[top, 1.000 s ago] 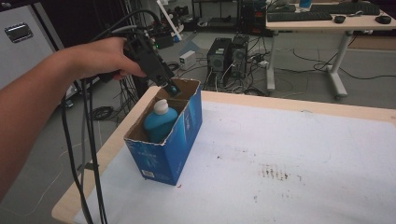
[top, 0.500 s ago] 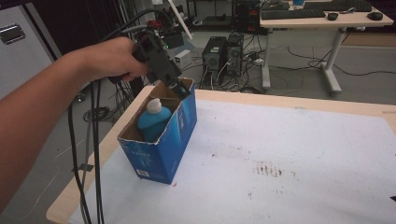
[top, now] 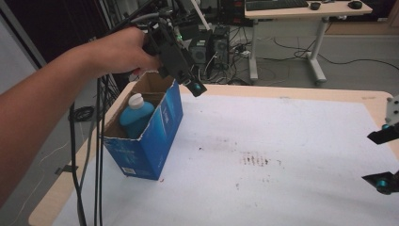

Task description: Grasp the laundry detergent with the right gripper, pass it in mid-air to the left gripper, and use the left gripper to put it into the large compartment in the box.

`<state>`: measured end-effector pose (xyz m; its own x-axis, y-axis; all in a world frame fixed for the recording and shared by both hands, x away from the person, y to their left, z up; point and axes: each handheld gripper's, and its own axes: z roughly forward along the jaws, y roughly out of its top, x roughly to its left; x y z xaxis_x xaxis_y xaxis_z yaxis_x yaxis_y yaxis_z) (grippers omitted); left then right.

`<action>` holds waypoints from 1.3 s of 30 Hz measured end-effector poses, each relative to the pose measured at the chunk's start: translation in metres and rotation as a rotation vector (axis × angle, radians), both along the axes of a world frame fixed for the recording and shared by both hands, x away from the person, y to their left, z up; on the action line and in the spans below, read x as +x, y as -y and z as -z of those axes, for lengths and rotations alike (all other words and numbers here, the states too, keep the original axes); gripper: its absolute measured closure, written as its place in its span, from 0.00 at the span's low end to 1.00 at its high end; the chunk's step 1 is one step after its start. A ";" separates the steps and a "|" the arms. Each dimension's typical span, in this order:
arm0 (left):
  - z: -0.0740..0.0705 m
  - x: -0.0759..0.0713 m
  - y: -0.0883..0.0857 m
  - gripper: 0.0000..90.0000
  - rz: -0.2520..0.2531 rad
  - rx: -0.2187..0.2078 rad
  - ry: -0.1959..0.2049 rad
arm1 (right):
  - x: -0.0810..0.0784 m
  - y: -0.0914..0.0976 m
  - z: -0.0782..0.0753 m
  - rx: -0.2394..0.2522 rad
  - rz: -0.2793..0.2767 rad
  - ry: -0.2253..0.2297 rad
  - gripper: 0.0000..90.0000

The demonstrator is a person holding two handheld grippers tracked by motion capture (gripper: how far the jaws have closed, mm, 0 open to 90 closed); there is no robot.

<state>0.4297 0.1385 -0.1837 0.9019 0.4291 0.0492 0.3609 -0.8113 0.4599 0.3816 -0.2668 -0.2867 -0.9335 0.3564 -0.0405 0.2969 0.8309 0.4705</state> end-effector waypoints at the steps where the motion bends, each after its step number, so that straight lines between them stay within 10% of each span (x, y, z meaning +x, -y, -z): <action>1: 0.001 0.000 0.005 0.02 0.010 0.002 -0.002 | 0.000 0.000 0.000 0.001 -0.003 0.001 0.01; 23: 0.049 0.009 0.080 0.02 0.143 0.064 -0.068 | -0.001 -0.007 0.004 0.002 0.000 -0.008 0.01; 39: 0.083 0.005 0.100 0.02 0.186 0.086 -0.094 | 0.004 -0.017 0.010 -0.009 -0.023 -0.023 0.01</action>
